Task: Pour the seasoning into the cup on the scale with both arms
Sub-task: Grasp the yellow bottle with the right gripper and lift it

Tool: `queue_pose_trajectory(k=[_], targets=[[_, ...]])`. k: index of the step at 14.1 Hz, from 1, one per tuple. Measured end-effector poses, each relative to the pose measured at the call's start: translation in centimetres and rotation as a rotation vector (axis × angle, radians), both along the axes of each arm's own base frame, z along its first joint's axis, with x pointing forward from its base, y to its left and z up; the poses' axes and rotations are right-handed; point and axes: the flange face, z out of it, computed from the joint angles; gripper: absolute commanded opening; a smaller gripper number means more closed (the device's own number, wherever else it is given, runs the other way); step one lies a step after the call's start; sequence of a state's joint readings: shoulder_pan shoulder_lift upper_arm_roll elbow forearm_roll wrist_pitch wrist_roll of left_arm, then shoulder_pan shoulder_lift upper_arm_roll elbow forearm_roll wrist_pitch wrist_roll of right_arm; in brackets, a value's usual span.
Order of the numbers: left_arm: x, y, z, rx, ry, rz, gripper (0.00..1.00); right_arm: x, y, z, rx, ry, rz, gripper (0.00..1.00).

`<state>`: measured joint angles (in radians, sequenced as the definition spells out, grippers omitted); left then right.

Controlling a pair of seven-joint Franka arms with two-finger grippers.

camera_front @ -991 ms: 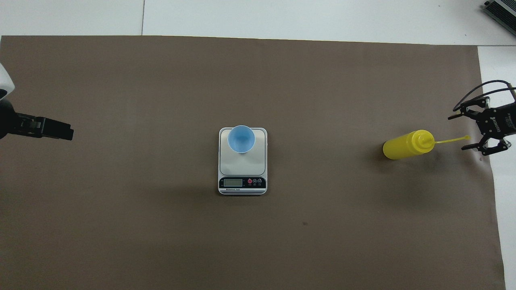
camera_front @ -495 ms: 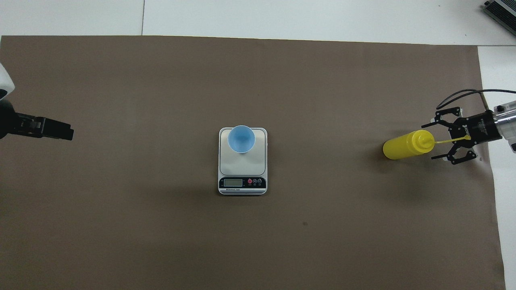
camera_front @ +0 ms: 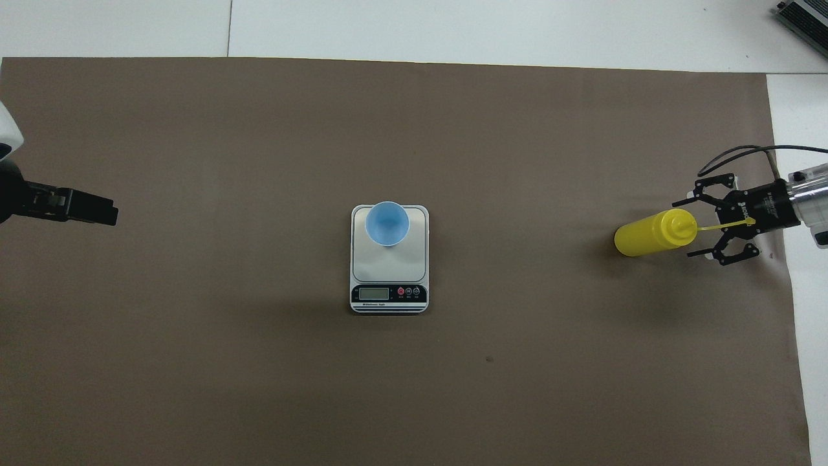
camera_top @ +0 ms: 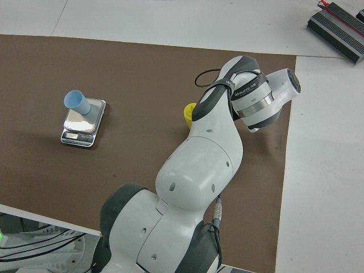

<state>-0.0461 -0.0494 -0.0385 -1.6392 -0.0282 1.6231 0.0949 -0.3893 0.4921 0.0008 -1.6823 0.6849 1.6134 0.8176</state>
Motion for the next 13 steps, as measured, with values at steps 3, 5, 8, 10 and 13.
queue_pose_trajectory(k=[3, 5, 8, 10, 13], targets=[[0.0, 0.0, 0.0, 0.0, 0.0, 0.0, 1.0, -0.1, 0.2, 0.0, 0.004, 0.001, -0.003, 0.93], [0.0, 0.0, 0.0, 0.0, 0.0, 0.0, 1.0, -0.8, 0.8, -0.6, 0.046, 0.013, -0.029, 0.92], [0.0, 0.0, 0.0, 0.0, 0.0, 0.0, 1.0, -2.0, 1.3, -1.4, 0.064, 0.025, -0.058, 0.01], [0.0, 0.0, 0.0, 0.0, 0.0, 0.0, 1.0, -2.0, 1.0, -1.0, 0.06, 0.016, -0.065, 0.0], [0.0, 0.0, 0.0, 0.0, 0.0, 0.0, 1.0, -2.1, 0.6, -0.8, 0.052, 0.011, -0.074, 0.0]])
